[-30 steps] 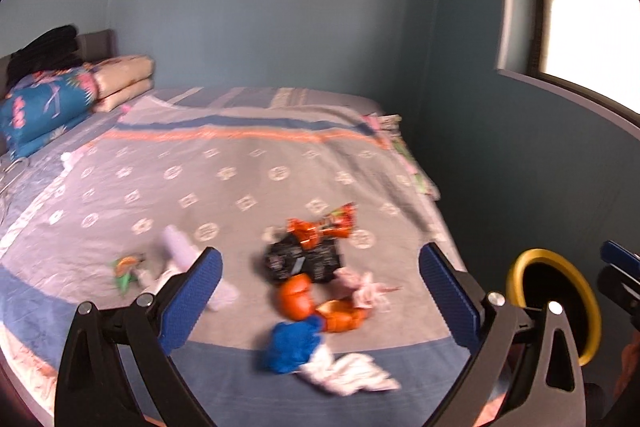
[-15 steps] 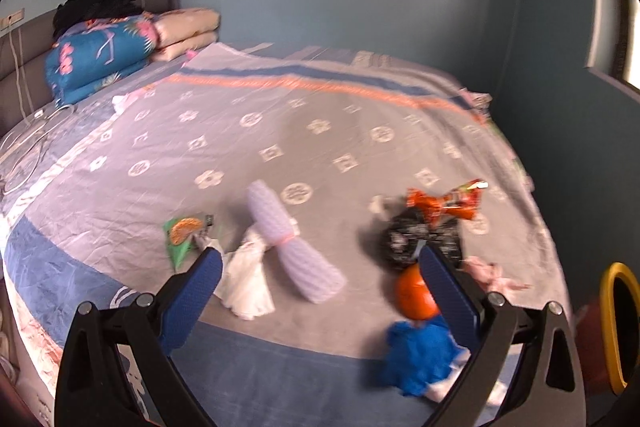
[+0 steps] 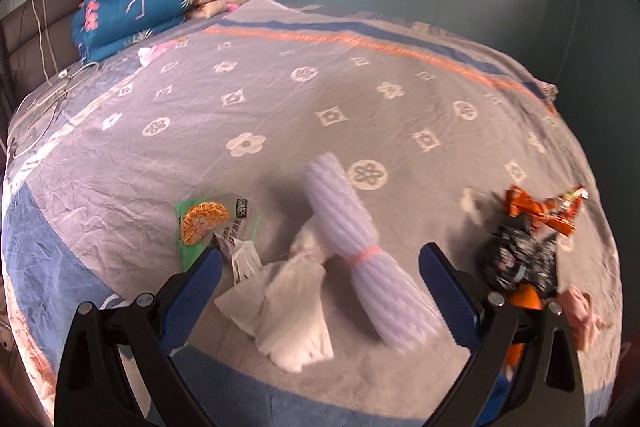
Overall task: Collect trash
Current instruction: 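Grasp a lavender mesh sleeve with the left tool while the right tool grasps white tissue, then carry the mesh sleeve and white tissue over to the yellow-rimmed bin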
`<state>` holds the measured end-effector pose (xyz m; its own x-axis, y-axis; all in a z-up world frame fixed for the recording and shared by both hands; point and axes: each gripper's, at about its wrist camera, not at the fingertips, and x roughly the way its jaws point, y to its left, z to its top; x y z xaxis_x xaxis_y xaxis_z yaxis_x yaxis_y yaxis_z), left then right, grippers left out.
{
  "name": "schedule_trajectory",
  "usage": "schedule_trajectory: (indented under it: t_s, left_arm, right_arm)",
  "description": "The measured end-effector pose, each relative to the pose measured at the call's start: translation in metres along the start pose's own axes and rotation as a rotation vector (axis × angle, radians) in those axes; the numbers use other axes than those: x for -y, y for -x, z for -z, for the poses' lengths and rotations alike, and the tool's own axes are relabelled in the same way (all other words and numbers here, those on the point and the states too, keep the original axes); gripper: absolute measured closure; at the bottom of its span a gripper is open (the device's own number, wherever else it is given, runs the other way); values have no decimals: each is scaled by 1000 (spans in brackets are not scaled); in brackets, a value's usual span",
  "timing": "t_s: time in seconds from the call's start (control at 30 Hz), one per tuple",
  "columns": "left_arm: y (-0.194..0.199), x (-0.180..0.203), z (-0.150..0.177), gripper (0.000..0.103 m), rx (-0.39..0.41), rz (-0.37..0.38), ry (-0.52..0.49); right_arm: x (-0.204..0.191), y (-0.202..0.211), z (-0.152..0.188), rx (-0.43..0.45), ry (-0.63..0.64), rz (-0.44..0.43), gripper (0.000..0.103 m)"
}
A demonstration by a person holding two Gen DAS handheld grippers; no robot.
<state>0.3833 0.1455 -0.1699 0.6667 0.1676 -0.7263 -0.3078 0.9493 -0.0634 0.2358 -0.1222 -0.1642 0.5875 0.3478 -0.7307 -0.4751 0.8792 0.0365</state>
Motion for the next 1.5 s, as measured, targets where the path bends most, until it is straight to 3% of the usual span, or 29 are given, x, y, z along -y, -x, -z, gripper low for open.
schedule_trajectory:
  t_s: [0.33, 0.5, 0.6, 0.67, 0.77, 0.8, 0.83, 0.93, 1.17, 1.5]
  left_arm:
    - [-41, -1, -12, 8, -68, -23, 9]
    - [-50, 16, -14, 9, -60, -8, -35]
    - [-52, 26, -12, 15, -48, -4, -72]
    - [-56, 32, -11, 20, -60, 20, -84]
    - [-62, 44, -8, 40, -80, 30, -126]
    - [-63, 46, -7, 49, -82, 36, -130]
    - [-64, 46, -6, 65, -88, 44, -129]
    - [-68, 47, -2, 74, -105, 60, -124]
    - [-47, 44, -8, 76, -53, 112, -110]
    - [8, 24, -27, 76, 57, 231, 5]
  right_arm:
    - [12, -34, 1, -81, -39, 20, 32]
    - [18, -44, 0, -104, -49, 8, 38]
    - [18, -49, 0, -117, -49, -5, 38]
    - [17, -51, 1, -126, -43, -12, 41]
    - [13, -54, 1, -143, -36, -30, 48]
    - [12, -55, 1, -145, -34, -34, 50]
    - [11, -55, 1, -148, -32, -42, 54]
    - [8, -56, 1, -158, -26, -72, 67]
    - [6, -52, 0, -157, -33, -120, 82]
    - [14, -18, -10, -61, -71, -158, 85]
